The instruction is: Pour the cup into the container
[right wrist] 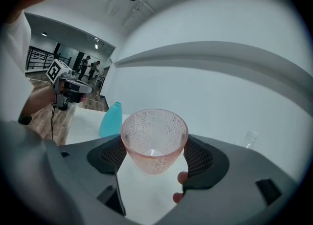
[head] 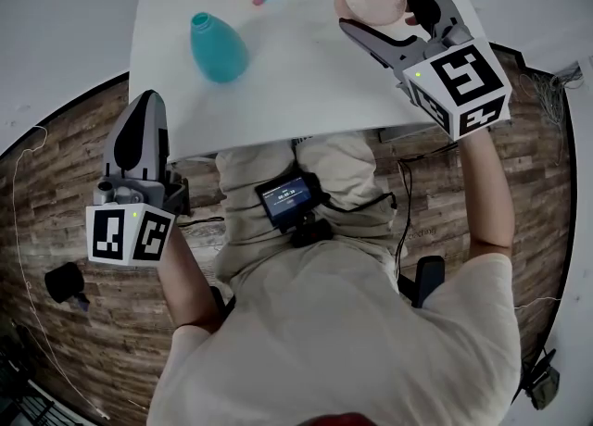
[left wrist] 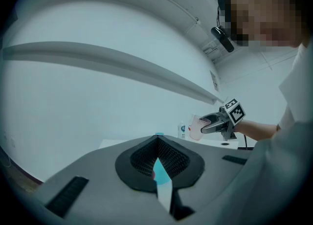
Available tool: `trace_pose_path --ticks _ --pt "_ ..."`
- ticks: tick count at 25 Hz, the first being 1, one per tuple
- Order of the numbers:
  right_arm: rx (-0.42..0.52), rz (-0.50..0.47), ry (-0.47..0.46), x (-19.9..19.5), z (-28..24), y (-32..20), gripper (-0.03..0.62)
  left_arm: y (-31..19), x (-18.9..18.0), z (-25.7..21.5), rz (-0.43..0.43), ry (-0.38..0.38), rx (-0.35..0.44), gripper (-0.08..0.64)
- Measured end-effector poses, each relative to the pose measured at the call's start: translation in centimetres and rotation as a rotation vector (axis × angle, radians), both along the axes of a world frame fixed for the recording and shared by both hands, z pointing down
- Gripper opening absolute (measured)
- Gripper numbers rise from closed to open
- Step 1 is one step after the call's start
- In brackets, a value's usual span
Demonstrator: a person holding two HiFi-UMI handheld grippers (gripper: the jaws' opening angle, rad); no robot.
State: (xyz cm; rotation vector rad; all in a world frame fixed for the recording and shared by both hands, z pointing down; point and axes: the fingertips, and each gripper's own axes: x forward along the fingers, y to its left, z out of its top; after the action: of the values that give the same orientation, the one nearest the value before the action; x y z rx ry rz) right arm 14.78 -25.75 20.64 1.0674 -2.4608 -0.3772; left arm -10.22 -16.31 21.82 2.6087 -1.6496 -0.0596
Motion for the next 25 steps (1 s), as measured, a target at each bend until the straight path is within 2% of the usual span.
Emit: trace_pose_path --ticks 14,25 --pt "-0.115 0.001 0.026 0.4 3.9 -0.4 0.371 0.2 1.0 0.7 0.017 -0.003 -0.018 0.011" --pt "-0.179 0.013 0.046 0.8 6.5 -0.9 0.371 -0.1 0.4 0.7 0.005 0.002 -0.016 0.011"
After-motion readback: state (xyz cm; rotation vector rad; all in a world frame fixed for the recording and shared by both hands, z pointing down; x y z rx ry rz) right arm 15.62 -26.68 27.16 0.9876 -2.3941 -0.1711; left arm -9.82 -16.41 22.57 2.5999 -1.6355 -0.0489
